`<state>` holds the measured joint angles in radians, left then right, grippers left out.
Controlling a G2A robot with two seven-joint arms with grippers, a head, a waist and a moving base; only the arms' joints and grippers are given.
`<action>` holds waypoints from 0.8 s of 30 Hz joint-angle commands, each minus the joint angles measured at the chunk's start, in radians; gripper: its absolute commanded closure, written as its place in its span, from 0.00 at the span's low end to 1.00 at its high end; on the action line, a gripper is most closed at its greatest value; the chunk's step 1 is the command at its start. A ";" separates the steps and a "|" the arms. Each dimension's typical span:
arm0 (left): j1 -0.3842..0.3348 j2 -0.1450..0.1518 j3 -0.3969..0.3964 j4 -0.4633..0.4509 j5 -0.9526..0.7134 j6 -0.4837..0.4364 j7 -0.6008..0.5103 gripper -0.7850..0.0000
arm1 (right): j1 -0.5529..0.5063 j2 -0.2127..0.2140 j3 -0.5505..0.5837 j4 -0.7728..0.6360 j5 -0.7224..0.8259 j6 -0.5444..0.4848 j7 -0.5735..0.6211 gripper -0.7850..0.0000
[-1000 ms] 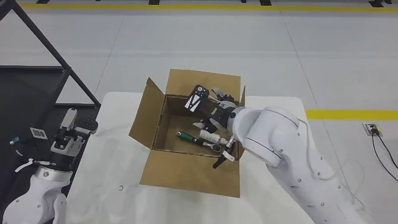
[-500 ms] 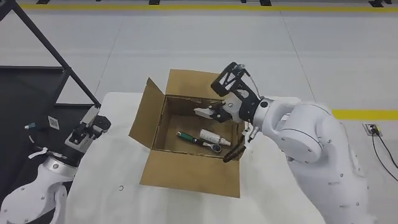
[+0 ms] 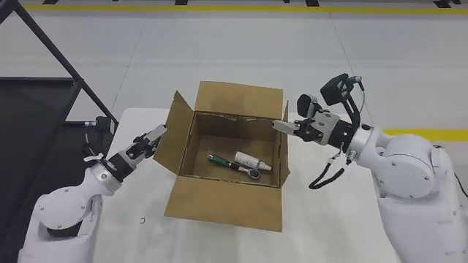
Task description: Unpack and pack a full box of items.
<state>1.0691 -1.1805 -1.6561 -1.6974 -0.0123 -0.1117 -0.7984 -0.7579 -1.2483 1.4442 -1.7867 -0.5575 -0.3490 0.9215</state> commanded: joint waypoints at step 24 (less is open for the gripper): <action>0.000 0.007 0.187 -0.005 0.036 0.008 -0.014 0.00 | 0.029 0.018 -0.027 0.217 0.324 0.025 0.139 0.00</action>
<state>1.0695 -1.1734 -1.4724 -1.7044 0.0223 -0.1043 -0.8121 -0.7328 -1.2301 1.4242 -1.5756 -0.2462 -0.3179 1.0568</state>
